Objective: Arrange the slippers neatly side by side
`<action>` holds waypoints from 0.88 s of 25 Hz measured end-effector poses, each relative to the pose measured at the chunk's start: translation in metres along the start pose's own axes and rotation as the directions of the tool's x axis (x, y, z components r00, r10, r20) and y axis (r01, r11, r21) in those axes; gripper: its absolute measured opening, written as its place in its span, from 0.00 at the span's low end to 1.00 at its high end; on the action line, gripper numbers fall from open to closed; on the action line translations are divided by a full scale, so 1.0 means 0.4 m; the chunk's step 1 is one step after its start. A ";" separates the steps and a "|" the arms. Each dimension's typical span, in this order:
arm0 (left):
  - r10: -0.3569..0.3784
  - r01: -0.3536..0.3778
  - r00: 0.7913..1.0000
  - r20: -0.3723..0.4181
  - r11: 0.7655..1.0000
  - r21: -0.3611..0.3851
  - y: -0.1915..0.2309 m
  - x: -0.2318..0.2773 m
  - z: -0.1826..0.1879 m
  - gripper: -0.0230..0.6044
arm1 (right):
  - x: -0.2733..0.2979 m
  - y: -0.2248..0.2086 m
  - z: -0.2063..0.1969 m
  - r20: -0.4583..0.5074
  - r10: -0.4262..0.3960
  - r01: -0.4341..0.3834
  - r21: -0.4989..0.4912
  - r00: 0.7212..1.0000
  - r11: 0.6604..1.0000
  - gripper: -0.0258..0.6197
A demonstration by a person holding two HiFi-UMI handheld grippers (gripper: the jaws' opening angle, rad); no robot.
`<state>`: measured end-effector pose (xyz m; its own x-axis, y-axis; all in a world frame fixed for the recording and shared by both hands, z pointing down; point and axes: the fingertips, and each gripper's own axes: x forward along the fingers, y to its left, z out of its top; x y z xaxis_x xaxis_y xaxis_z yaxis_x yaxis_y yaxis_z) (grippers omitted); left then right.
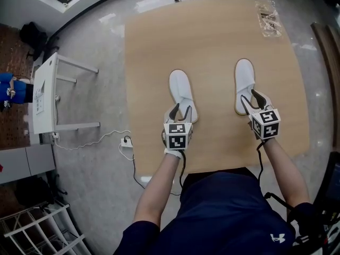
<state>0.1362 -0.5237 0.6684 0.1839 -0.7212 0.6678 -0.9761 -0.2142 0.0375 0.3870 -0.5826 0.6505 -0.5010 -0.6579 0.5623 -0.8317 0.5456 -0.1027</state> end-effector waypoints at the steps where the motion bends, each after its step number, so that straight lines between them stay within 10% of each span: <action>1: 0.009 -0.009 1.000 -0.018 1.000 0.013 0.018 0.019 -0.010 0.33 | 0.021 -0.007 -0.008 -0.021 -0.011 0.010 -0.015 1.000 1.000 0.37; 22: 0.016 0.002 0.986 -0.169 0.994 0.109 0.039 0.177 -0.121 0.32 | 0.186 -0.016 -0.182 -0.265 -0.052 0.014 -0.142 0.963 0.990 0.31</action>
<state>0.1283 -0.5465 0.7523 0.1457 -0.6032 0.7842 -0.9573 -0.2861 -0.0421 0.3725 -0.5975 0.7526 -0.3757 -0.5241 0.7643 -0.7965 0.6042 0.0228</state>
